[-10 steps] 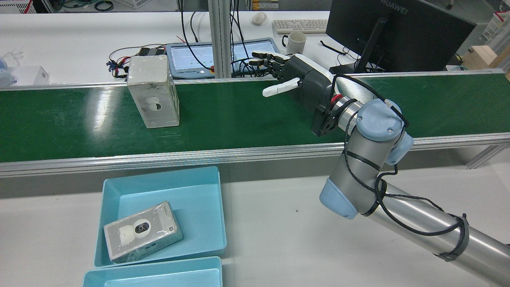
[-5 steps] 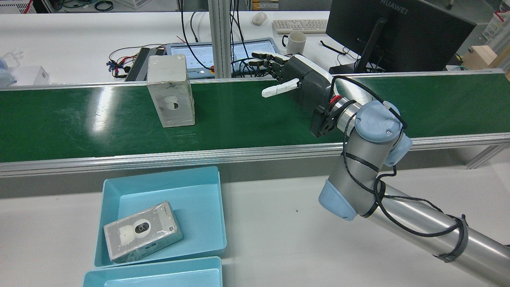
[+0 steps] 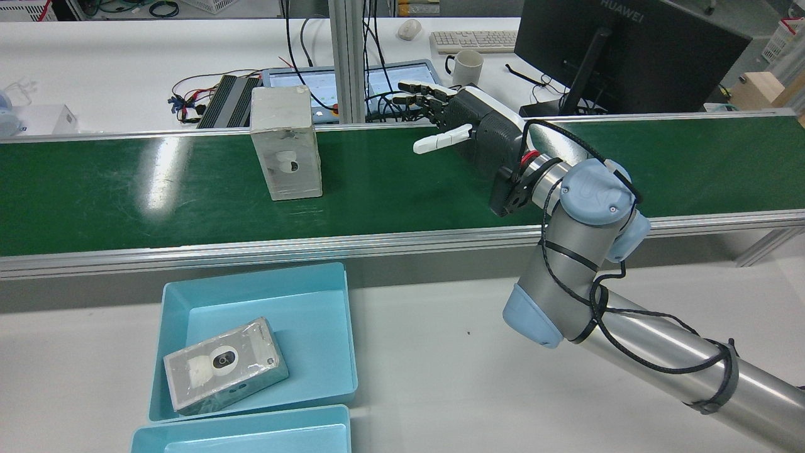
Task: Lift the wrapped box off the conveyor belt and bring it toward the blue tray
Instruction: 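Advance the open right hand to the box's side and close fingers, then lift the grasped box off the belt with the right hand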
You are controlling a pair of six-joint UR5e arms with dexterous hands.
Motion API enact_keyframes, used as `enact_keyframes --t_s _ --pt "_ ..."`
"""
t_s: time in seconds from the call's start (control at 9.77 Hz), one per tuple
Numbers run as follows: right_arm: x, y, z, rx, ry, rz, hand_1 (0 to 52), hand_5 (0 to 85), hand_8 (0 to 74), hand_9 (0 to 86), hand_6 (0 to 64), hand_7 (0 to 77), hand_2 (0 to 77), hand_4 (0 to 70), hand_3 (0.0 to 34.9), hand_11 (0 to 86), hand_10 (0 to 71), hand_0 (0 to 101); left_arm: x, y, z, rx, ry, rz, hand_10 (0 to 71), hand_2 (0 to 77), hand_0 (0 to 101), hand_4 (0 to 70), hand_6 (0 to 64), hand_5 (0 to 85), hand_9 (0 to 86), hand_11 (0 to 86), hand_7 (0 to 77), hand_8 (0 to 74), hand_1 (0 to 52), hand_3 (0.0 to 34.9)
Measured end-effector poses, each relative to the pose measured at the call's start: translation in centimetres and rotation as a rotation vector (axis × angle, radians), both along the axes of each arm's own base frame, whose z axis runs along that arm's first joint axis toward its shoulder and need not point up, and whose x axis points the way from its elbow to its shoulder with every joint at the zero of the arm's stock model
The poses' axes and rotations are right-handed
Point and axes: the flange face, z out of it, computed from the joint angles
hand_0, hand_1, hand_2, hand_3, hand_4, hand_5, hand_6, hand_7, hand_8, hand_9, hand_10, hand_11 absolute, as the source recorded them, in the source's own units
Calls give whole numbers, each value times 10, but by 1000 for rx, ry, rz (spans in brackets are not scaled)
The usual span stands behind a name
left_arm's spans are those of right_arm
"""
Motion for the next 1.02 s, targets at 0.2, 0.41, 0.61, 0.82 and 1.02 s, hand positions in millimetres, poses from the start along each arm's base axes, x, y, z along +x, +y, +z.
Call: enact_keyframes --t_s 0.2,0.41,0.61,0.82,1.02 --pt "-4 1 1 -3 0 2 115 136 38 44 76 213 87 115 0 11 0 464 0 0 0 0 0 0 0 11 0 0 0 11 0 5 5 5 0 0" --pt "-17 -3 -5 -6 -5 5 131 136 38 44 76 202 87 109 0 11 0 468 0 0 0 0 0 0 0 11 0 0 5 11 5 5 5 5 0 0" --pt "-29 -7 -18 4 -3 6 131 136 38 44 76 196 87 109 0 11 0 468 0 0 0 0 0 0 0 11 0 0 5 11 0 5 5 5 0 0" --pt "-41 -11 -27 10 5 3 131 136 38 44 76 202 98 109 0 11 0 476 0 0 0 0 0 0 0 5 0 0 0 11 0 5 5 5 0 0" --pt "-56 -12 -34 8 8 -4 131 136 38 44 76 202 98 109 0 11 0 475 0 0 0 0 0 0 0 11 0 0 5 11 0 5 5 5 0 0"
